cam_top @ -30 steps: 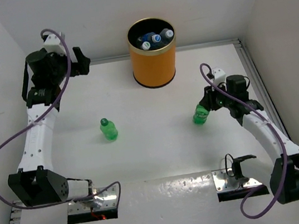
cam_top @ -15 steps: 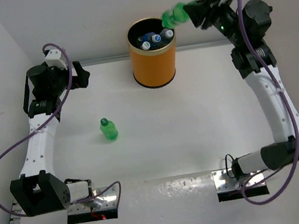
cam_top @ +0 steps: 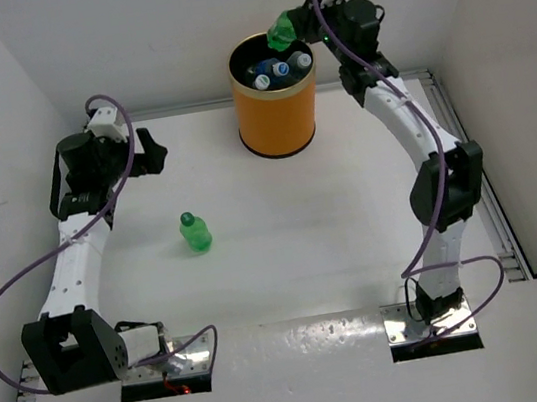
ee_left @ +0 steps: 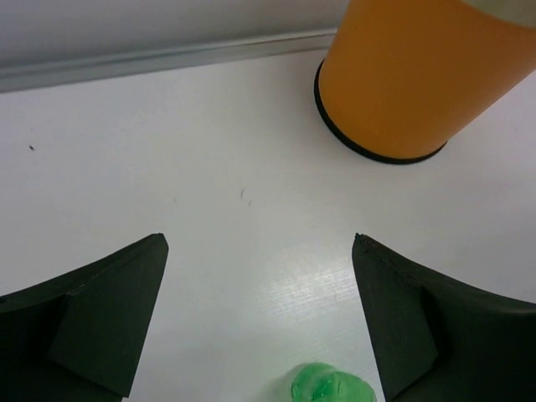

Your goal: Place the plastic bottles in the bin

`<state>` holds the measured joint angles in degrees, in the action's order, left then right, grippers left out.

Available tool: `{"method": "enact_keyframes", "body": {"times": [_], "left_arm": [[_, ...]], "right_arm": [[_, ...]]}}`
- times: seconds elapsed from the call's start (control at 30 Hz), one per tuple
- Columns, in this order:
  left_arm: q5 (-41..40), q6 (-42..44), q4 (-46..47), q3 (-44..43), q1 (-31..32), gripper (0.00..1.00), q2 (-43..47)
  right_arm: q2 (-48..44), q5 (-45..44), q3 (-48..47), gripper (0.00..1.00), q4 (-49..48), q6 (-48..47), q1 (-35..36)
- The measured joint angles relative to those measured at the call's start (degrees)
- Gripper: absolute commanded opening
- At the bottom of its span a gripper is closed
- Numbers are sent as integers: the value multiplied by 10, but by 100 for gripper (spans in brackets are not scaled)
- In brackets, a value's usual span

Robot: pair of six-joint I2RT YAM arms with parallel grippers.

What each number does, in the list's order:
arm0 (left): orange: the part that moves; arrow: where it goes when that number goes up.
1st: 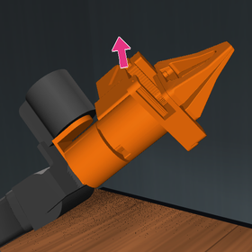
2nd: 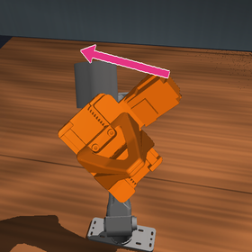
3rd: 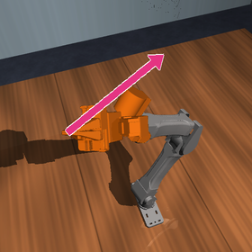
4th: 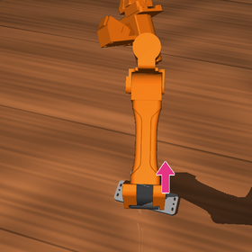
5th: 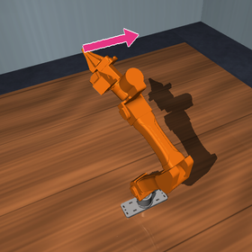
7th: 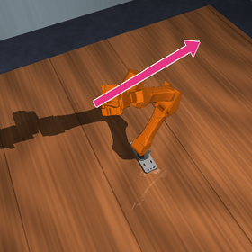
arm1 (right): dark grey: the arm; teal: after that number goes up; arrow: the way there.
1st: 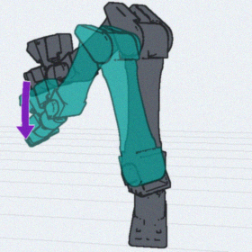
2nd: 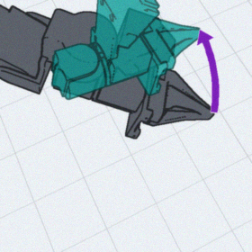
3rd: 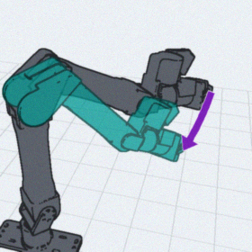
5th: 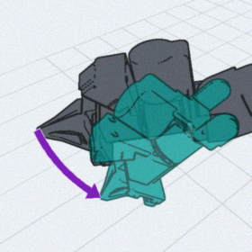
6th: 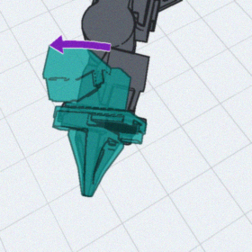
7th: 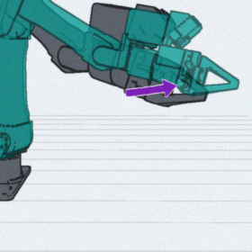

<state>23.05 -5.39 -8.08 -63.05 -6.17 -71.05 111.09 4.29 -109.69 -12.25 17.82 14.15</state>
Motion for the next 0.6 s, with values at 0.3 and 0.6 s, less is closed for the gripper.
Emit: {"method": "enact_keyframes", "body": {"times": [0.3,0.6], "left_arm": [[89,67,-47,63,-18,99,66],[235,246,-174,82,-36,99,131]], "right_arm": [[51,-29,24,42,-63,-66,31],[45,-37,49,89,-91,-108,33]]}}
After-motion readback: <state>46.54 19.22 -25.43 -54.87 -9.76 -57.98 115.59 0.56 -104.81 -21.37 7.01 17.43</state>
